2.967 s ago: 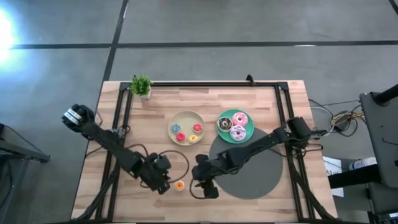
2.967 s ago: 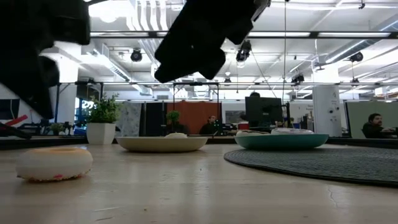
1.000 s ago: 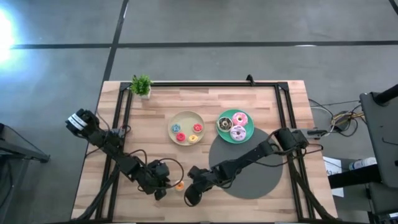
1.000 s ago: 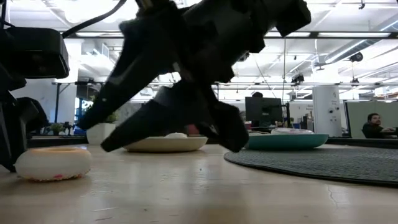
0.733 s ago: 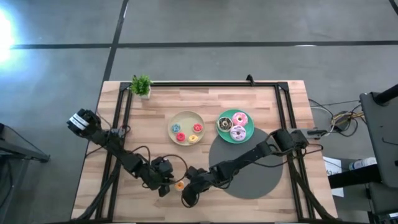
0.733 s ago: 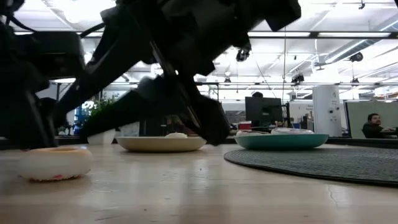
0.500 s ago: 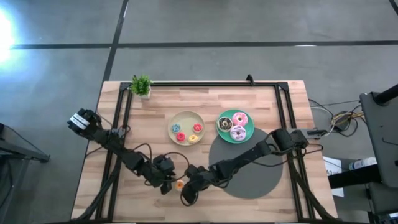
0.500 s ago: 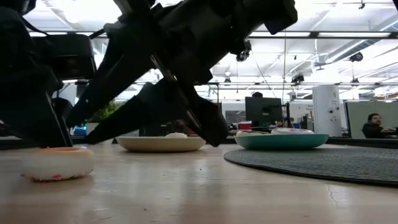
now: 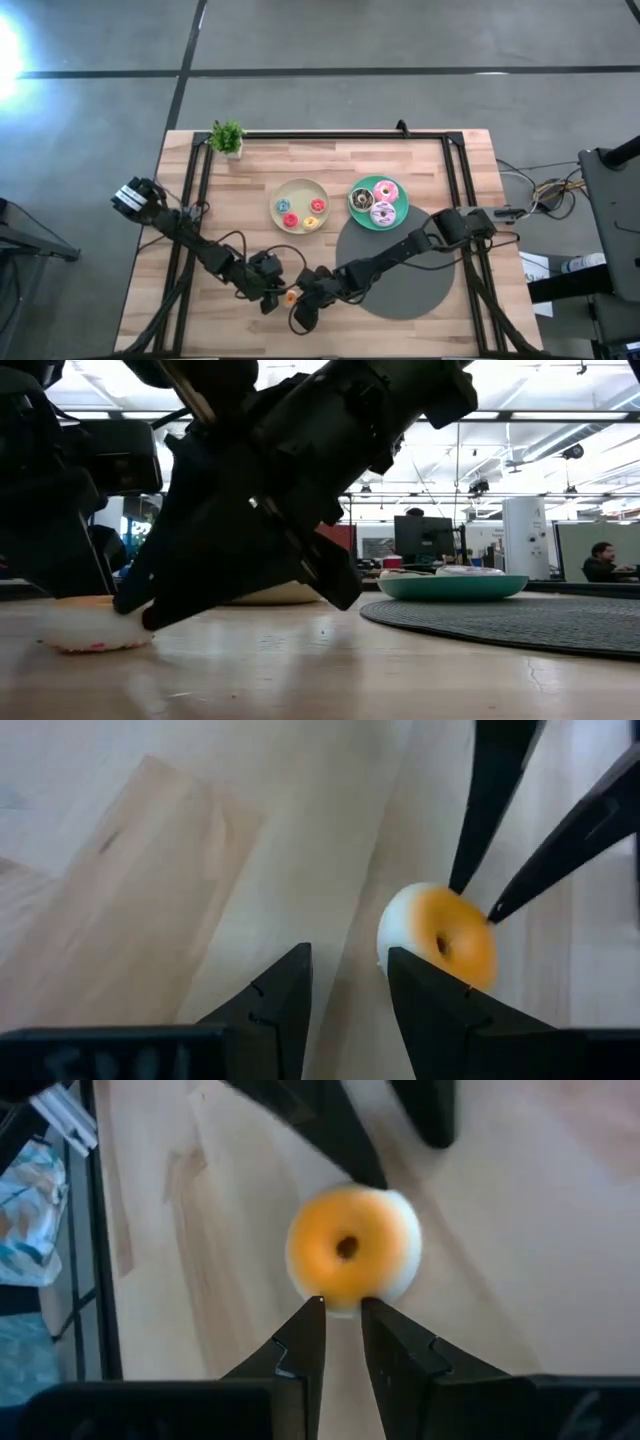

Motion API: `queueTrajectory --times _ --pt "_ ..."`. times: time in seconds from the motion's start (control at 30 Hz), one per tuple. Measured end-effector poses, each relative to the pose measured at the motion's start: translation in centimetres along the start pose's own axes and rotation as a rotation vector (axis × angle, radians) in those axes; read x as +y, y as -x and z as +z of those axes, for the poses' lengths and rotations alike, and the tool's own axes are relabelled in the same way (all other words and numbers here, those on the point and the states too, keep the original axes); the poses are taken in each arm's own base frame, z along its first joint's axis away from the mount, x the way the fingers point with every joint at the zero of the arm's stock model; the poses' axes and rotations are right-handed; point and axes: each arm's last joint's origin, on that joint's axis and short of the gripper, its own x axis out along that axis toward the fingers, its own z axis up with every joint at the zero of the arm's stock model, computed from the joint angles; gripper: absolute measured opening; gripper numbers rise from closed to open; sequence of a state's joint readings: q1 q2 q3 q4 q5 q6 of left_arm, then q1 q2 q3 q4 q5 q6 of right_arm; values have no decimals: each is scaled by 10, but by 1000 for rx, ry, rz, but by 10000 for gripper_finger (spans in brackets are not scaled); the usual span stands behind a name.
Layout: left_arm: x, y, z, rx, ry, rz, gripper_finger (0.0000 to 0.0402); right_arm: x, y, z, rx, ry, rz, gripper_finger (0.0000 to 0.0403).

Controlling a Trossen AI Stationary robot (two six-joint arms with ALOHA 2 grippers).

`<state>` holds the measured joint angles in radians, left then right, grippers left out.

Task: Pick & Place donuts
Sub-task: Put the small white donut on the white plate

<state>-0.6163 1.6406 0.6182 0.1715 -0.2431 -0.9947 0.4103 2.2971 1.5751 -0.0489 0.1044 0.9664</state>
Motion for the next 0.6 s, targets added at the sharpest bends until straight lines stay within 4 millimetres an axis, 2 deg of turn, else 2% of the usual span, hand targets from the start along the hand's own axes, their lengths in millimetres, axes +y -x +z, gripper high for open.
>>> queueTrajectory --times 0.3,0.47,0.6 --pt "-1 1 0 42 28 -29 117 -1 -3 -3 28 -9 -20 63" --pt "-10 4 5 44 33 -81 117 -4 -2 -5 58 -14 -67 63" --pt "-22 6 12 3 28 -187 117 -5 -2 -5 62 -13 -78 63"
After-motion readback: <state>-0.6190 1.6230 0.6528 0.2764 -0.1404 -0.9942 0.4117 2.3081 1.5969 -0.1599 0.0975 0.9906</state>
